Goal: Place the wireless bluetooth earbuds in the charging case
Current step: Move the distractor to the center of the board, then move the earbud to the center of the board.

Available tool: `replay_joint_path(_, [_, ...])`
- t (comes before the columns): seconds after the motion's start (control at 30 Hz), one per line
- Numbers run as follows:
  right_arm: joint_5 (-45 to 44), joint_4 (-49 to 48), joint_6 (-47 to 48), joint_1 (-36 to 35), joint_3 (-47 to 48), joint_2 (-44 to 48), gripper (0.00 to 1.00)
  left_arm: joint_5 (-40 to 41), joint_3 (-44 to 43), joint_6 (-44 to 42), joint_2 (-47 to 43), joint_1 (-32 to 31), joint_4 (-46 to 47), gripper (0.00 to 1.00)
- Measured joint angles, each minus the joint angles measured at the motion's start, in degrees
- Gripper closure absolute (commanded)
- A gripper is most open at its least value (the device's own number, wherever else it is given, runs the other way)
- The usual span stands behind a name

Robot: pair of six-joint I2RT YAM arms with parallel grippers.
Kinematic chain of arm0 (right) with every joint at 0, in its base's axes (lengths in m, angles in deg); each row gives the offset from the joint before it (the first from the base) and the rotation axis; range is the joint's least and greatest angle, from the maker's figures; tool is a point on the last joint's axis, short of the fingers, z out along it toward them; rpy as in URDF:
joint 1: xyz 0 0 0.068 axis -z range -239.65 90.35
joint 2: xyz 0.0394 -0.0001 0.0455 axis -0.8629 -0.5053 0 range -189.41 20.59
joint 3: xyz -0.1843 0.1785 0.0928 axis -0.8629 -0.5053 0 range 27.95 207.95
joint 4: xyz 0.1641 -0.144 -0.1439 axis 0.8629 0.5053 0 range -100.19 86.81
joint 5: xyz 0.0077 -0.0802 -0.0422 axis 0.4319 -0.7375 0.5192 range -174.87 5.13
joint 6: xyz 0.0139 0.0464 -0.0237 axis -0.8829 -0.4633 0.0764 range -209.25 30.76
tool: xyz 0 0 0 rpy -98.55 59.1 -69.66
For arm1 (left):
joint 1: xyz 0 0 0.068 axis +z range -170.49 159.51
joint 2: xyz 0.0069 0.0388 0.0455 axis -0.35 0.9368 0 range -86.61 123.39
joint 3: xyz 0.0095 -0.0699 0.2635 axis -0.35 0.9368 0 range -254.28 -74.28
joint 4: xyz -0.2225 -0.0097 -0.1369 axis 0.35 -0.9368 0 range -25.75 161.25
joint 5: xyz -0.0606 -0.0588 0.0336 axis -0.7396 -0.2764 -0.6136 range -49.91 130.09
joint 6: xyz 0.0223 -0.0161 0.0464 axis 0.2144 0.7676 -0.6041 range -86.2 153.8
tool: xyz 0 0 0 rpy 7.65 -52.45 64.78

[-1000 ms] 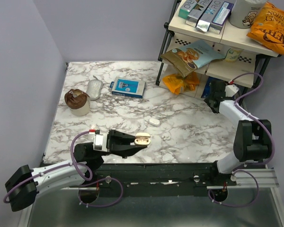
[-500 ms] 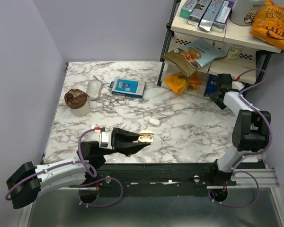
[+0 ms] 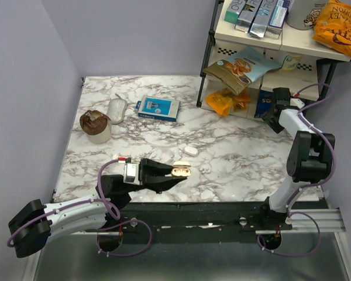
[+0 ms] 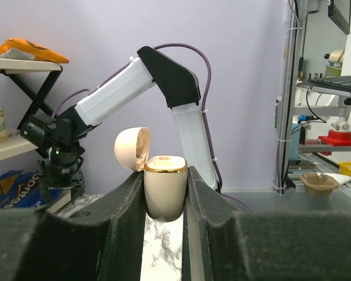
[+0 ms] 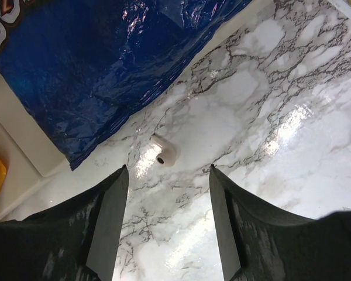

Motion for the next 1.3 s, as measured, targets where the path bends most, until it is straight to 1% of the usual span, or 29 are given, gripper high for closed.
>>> replay_joint_path(0.27, [2.6, -2.4, 1.6, 0.3, -2.3, 1.2, 0.33, 0.0, 0.0, 0.2, 2.8, -0.3, 0.0, 1.00])
replay_joint_path(0.33, [4.3, -2.3, 2.0, 0.3, -4.3, 1.3, 0.34, 0.0, 0.0, 0.3, 3.3, -0.4, 0.0, 1.00])
replay_joint_path(0.53, [6.9, -0.4, 1.4, -1.6, -10.6, 2.4, 0.34, 0.0, 0.0, 0.4, 3.3, -1.0, 0.0, 1.00])
replay_joint_path(0.67, [7.2, -1.4, -1.9, -1.9, -14.2, 6.4, 0.36, 0.1, 0.0, 0.4, 3.4, -1.5, 0.0, 1.00])
replay_joint_path(0.8, [6.3, -3.6, -7.8, -2.1, -17.7, 10.8, 0.37, 0.4, 0.0, 0.6, 4.2, -2.2, 0.0, 1.00])
replay_joint_path(0.87, [4.5, -3.7, -10.1, -2.6, -16.9, 10.5, 0.38, 0.7, 0.0, 0.8, 4.5, -2.5, 0.0, 1.00])
replay_joint_path(1.1, [-1.9, -1.5, -14.2, -3.8, -9.1, 6.6, 0.42, 1.1, 0.0, 0.9, 4.7, -3.2, 0.0, 1.00])
replay_joint_path(1.3, [-4.0, 1.7, -15.6, -3.8, -2.3, 1.5, 0.43, 1.3, 0.0, 0.6, 4.9, -3.4, 0.0, 1.00])
